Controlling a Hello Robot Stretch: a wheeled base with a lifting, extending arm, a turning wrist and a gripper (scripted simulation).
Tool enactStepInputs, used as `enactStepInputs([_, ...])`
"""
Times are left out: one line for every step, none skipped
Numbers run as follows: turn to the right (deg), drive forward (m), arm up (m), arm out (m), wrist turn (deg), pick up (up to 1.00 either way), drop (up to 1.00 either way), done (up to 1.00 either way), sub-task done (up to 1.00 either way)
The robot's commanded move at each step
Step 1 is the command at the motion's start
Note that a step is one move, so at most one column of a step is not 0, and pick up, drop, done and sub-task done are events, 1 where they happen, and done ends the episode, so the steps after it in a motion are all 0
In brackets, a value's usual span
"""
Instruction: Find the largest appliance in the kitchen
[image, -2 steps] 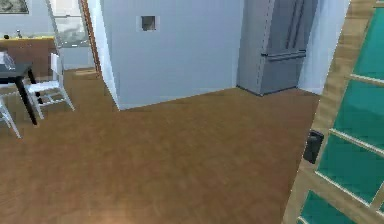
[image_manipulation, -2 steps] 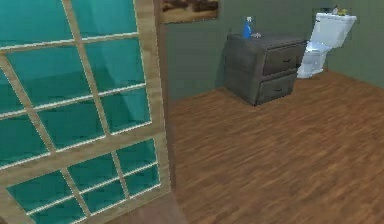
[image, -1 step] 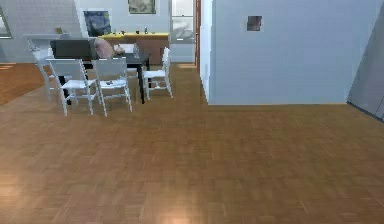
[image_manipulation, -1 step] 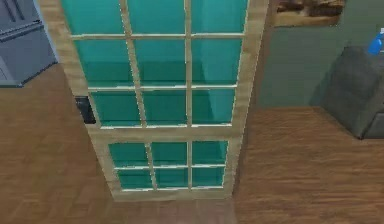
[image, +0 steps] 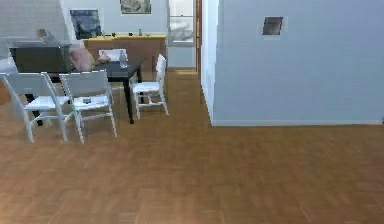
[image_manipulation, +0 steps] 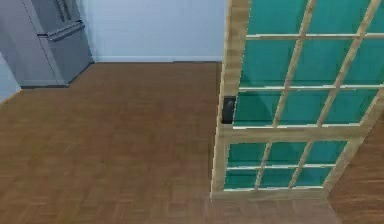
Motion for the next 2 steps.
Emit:
enactStepInputs([-45.0, 0.0, 0.0, 0.0, 0.0, 0.0, 0.0, 0.0, 0.0])
enactStepInputs([0.0, 1.0, 0.0, 0.0, 0.0, 0.0, 0.0, 0.0, 0.0])
